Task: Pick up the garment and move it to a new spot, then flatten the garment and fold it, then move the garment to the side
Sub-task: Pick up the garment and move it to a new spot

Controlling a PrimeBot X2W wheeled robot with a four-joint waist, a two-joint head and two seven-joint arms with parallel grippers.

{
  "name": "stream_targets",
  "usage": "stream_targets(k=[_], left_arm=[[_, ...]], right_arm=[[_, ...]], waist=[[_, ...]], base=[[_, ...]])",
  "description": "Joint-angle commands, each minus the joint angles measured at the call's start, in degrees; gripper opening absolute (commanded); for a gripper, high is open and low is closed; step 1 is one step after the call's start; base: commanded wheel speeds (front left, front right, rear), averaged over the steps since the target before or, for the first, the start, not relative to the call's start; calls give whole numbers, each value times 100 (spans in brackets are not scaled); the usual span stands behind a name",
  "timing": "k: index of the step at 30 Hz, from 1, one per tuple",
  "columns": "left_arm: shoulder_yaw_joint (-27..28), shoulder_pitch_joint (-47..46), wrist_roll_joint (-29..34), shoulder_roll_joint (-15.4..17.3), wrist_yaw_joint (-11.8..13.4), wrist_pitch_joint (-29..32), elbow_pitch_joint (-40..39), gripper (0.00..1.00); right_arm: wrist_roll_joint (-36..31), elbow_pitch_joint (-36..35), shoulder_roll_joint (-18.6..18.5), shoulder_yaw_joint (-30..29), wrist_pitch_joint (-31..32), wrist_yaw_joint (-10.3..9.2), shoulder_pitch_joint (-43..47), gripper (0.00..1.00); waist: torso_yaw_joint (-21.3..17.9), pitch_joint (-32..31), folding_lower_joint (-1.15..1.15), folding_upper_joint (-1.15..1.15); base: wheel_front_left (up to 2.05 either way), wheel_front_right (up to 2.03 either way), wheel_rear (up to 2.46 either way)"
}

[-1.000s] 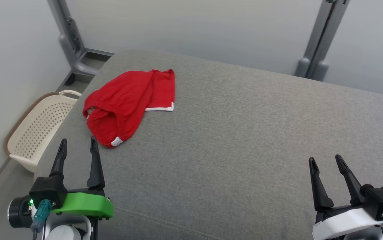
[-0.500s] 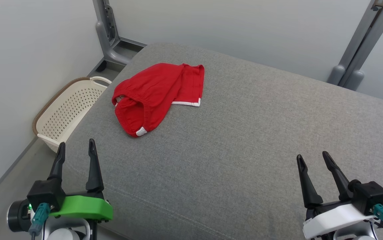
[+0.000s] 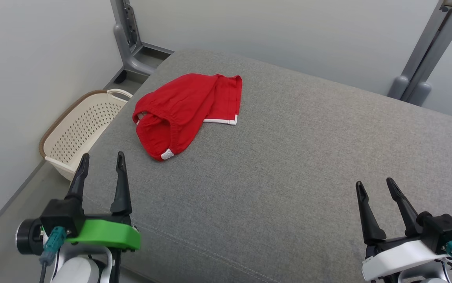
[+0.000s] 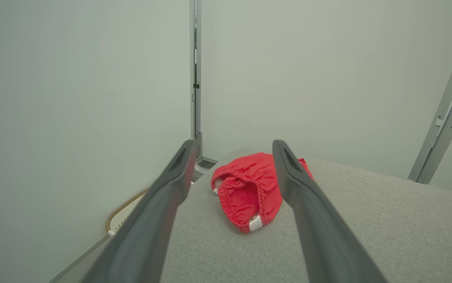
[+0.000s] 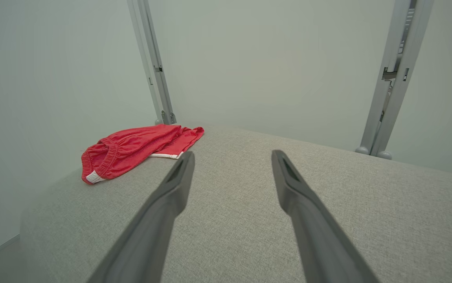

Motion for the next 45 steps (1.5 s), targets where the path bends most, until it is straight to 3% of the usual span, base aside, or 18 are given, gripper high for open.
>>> stream_targets(k=[1, 6, 11, 22, 29, 37, 38, 40, 45], left_arm=[[-23, -204, 57, 29, -46, 48, -44, 100], [-14, -838, -58, 95, -252, 366, -114, 100], [67, -1811, -346, 87, -466, 1062, 299, 100], [79, -3544, -1181, -325, -1303, 2018, 3241, 100], [277, -4178, -1532, -409, -1515, 2238, 4822, 100], [533, -4585, -1830, -460, -1573, 2292, 5922, 100], [543, -4637, -1824, -446, -1554, 2250, 6032, 86], [584, -4712, -1872, -450, -1552, 2208, 6230, 0], [510, -4893, -1734, -333, -1600, 1818, 6547, 0]], right_arm=[[14, -41, -32, -24, -1, -8, 72, 100], [-36, -150, -78, -46, 78, -8, -8, 100], [-101, -366, -216, -41, 186, -8, -216, 100], [-34, -629, -496, -21, 227, -8, -685, 100], [16, -607, -610, -67, 169, -8, -935, 100], [22, -648, -755, -57, 186, -8, -1111, 100], [26, -641, -769, -61, 186, -8, -1127, 100], [35, -624, -786, -59, 186, -8, -1153, 100], [50, -592, -814, -117, 213, -8, -1150, 100]], waist=[[8, 15, 0, 0], [-144, 190, 0, 0], [-484, 648, 0, 0], [-1389, 1884, 0, 0], [-1688, 2424, 0, 0], [-1788, 2737, 0, 0], [-1792, 2754, 0, 0], [-1799, 2767, 0, 0], [-1771, 2676, 0, 0]], base=[[0, 0, 0], [0, 0, 0], [0, 0, 0], [0, 0, 0], [0, 0, 0], [0, 0, 0], [0, 0, 0], [0, 0, 0], [0, 0, 0]])
